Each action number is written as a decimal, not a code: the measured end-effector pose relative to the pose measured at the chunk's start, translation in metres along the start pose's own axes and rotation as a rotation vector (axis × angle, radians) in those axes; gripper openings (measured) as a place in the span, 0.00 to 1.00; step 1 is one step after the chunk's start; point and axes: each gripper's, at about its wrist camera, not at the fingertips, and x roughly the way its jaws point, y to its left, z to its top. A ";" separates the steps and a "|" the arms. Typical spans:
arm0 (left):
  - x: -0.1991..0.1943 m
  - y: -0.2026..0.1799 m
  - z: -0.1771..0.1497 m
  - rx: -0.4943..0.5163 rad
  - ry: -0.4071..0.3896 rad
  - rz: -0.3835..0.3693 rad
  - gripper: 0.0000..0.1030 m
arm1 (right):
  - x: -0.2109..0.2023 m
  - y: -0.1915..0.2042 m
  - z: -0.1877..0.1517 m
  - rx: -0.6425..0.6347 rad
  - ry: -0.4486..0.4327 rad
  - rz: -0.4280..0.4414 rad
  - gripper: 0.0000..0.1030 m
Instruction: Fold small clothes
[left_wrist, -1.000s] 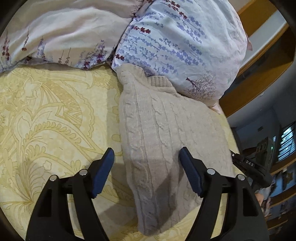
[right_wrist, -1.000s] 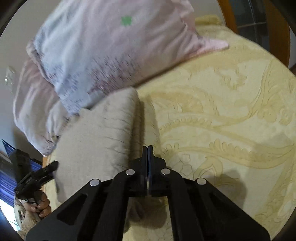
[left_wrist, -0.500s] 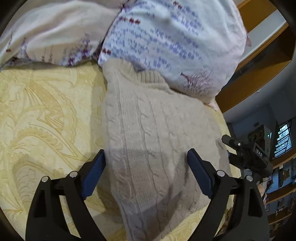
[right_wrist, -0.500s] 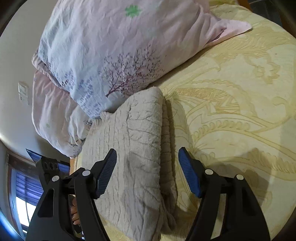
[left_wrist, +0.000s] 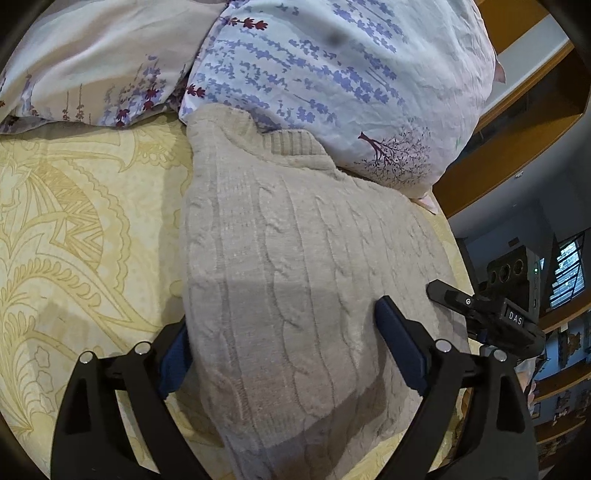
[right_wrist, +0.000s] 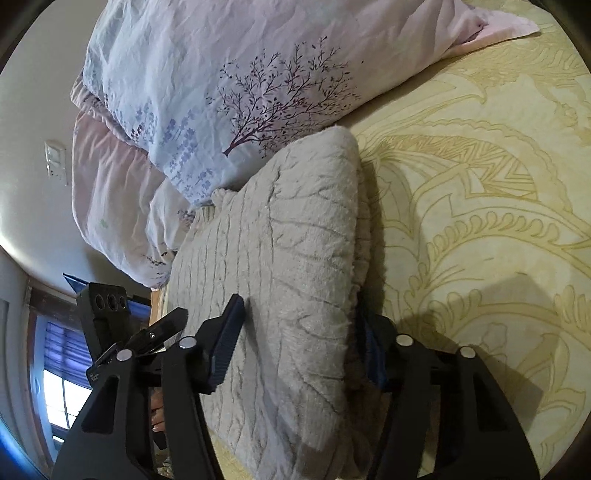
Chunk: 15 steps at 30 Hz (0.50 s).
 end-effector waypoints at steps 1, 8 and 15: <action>0.001 -0.002 0.000 0.004 -0.001 0.007 0.87 | 0.003 0.001 0.000 0.005 0.006 0.010 0.53; 0.005 -0.007 0.000 0.017 -0.010 0.017 0.83 | 0.006 0.001 -0.003 0.011 0.007 0.030 0.41; -0.012 -0.003 0.001 0.020 -0.049 -0.048 0.43 | -0.001 0.011 -0.009 0.006 -0.035 0.065 0.32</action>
